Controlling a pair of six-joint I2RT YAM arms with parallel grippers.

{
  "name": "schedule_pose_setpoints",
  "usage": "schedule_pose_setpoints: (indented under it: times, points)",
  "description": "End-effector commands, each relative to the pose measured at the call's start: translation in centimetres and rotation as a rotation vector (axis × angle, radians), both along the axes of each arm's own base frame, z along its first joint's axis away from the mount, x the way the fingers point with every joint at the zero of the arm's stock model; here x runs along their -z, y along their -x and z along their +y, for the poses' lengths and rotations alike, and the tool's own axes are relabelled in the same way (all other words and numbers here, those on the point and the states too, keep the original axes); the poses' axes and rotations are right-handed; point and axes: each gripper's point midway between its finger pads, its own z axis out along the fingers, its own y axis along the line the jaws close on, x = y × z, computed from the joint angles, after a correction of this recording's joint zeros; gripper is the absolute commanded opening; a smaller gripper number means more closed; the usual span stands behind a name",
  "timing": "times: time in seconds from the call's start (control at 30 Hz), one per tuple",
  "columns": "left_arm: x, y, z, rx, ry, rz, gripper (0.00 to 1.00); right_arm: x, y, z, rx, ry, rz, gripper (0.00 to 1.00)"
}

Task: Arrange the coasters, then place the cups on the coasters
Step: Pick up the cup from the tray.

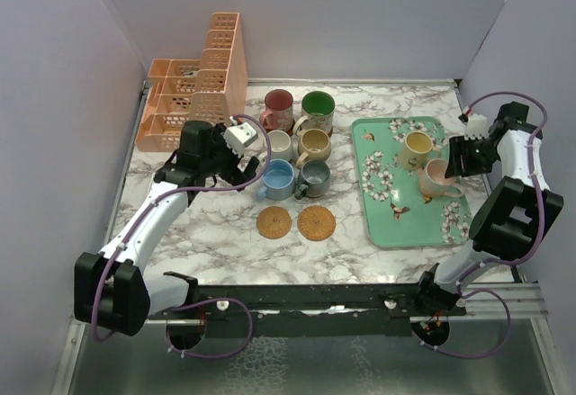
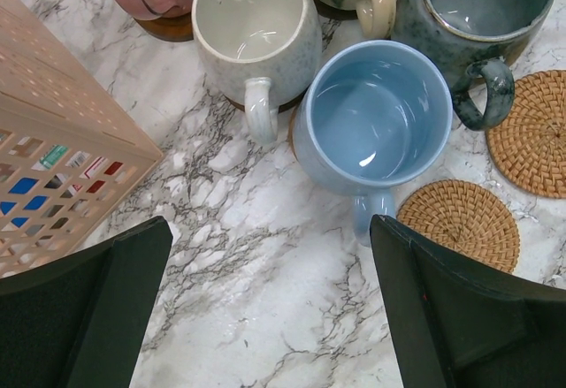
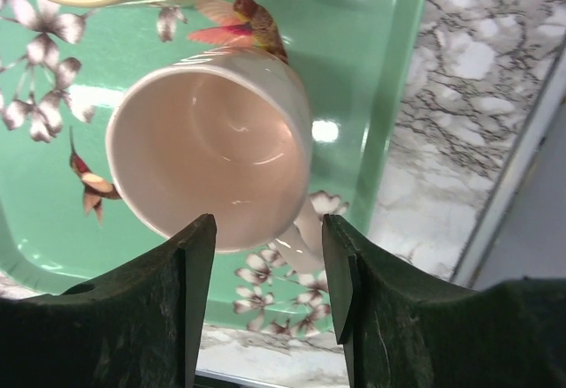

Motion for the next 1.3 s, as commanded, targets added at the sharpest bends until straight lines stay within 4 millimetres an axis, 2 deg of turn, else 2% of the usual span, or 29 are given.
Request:
schedule_pose_setpoints:
  times: [0.0,0.33,0.57,0.83,1.03,1.27]
  points:
    - [-0.2,0.1,-0.7,0.042,0.028,-0.006,0.99,0.5,-0.4,1.6,0.021,-0.108,-0.029,0.53]
    - [-0.1,0.2,-0.8,0.046,0.031,-0.001,0.99,2.1,0.3,1.9,0.044,-0.155,-0.007,0.58]
    - [0.1,0.2,-0.9,0.051,0.032,0.006,0.99,2.5,2.6,3.6,0.043,-0.204,0.018,0.58]
    - [0.2,0.3,-1.2,0.065,0.043,0.019,0.99,1.7,5.1,5.4,0.039,-0.235,0.017,0.58]
    - [0.2,0.3,-1.1,0.065,0.041,0.018,0.99,0.7,5.9,5.8,0.054,-0.222,-0.010,0.59]
    - [0.2,0.4,-1.1,0.067,0.041,0.016,0.99,1.1,7.1,6.4,0.042,-0.230,0.012,0.59]
